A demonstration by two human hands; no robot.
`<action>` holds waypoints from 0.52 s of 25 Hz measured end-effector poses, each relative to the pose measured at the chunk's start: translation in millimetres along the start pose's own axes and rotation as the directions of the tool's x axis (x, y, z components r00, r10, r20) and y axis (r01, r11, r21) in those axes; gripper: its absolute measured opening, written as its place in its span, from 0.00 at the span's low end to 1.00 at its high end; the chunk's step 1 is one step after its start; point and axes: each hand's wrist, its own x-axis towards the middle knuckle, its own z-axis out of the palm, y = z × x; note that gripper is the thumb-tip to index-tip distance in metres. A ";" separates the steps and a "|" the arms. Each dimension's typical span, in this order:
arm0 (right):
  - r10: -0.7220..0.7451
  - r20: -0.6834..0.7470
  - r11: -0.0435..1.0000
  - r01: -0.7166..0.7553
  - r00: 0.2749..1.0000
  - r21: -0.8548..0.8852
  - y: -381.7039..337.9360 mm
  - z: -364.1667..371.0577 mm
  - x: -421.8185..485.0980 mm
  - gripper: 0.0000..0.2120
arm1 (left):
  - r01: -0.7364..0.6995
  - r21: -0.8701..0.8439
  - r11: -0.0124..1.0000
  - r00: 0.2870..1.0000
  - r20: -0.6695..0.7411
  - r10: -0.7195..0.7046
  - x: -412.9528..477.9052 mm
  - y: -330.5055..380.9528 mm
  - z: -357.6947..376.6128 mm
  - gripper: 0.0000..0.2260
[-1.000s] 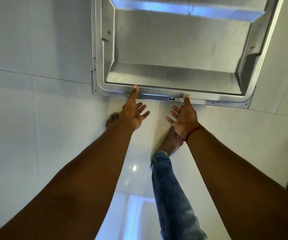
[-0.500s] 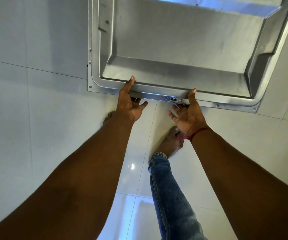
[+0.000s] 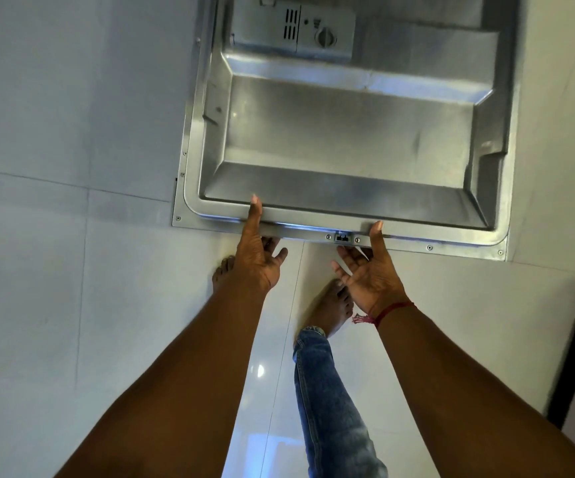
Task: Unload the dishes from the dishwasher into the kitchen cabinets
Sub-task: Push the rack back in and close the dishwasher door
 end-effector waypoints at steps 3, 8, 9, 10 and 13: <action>-0.030 0.021 1.000 0.030 0.999 0.007 -13.8 13.0 -37.7 0.26 | -0.013 -0.036 0.999 1.000 0.025 0.014 -38.5 12.0 5.3 0.25; -0.053 0.004 0.998 0.053 0.999 -0.038 -41.5 32.9 -98.5 0.26 | 0.001 -0.049 0.999 0.998 0.065 0.002 -98.9 39.9 17.0 0.28; -0.058 0.008 0.997 0.059 0.998 -0.047 -47.2 36.4 -109.8 0.28 | -0.001 -0.046 0.999 0.997 0.074 0.005 -111.1 46.1 20.5 0.26; -0.066 0.013 0.996 0.067 0.998 -0.053 -53.0 39.8 -120.7 0.30 | -0.006 -0.046 0.999 0.996 0.086 0.010 -123.1 51.7 25.0 0.23; -0.093 0.017 0.993 0.094 0.996 -0.065 -68.2 52.2 -151.3 0.24 | -0.024 -0.058 0.998 0.993 0.113 0.030 -156.9 66.9 38.1 0.18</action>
